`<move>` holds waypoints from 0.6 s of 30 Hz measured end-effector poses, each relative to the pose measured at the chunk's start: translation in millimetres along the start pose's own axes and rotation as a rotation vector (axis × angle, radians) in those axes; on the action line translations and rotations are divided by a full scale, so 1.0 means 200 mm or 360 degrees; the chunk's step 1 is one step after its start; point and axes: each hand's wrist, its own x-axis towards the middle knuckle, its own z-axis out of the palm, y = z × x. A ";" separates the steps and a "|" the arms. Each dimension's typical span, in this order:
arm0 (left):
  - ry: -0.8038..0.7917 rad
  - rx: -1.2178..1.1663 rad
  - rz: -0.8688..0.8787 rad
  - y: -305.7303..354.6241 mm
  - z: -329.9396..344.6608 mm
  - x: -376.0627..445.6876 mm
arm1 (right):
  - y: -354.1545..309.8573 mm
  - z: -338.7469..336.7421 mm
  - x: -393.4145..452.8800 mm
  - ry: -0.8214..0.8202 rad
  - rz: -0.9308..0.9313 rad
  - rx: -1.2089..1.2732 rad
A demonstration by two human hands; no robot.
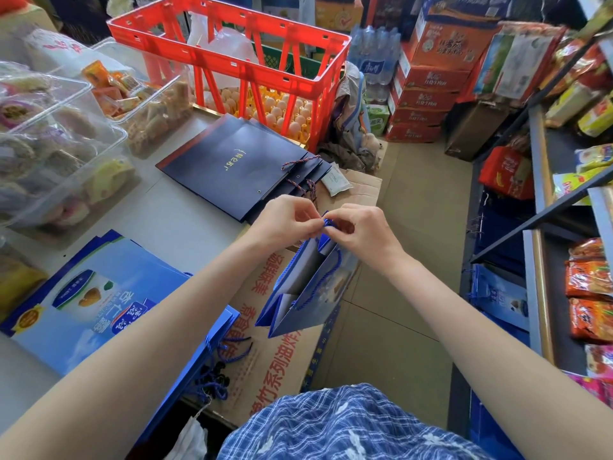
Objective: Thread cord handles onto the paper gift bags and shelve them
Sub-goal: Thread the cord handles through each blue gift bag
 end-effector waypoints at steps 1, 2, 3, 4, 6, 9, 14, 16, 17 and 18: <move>0.0006 0.0062 0.0051 0.00 0.00 0.00 | 0.00 0.00 -0.01 0.0012 0.0001 0.0003; 0.0024 0.0108 0.0093 0.01 0.00 -0.01 | 0.00 0.00 -0.01 0.0029 0.0005 0.0004; 0.0050 0.0128 0.0113 0.01 0.01 -0.01 | 0.00 0.00 -0.02 0.0042 0.0012 0.0007; 0.0069 0.0121 0.0115 0.01 0.01 -0.01 | 0.00 0.00 -0.02 0.0045 0.0018 0.0011; 0.0073 0.0040 0.0084 -0.01 0.03 -0.02 | 0.00 0.00 -0.02 0.0031 0.0021 0.0017; 0.0034 -0.0058 -0.0012 -0.08 0.04 -0.05 | 0.03 -0.02 -0.03 0.0073 0.0024 0.0065; -0.0102 0.0424 -0.0255 -0.19 0.15 -0.09 | 0.08 -0.05 -0.05 0.0057 0.0083 0.0184; -0.0075 0.0548 -0.0265 -0.18 0.17 -0.07 | 0.09 -0.06 -0.05 0.0069 0.0088 0.0208; -0.0055 0.0583 -0.0250 -0.17 0.17 -0.06 | 0.10 -0.06 -0.05 0.0063 0.0097 0.0213; -0.0026 0.0588 -0.0224 -0.16 0.17 -0.05 | 0.12 -0.07 -0.05 0.0034 0.0126 0.0209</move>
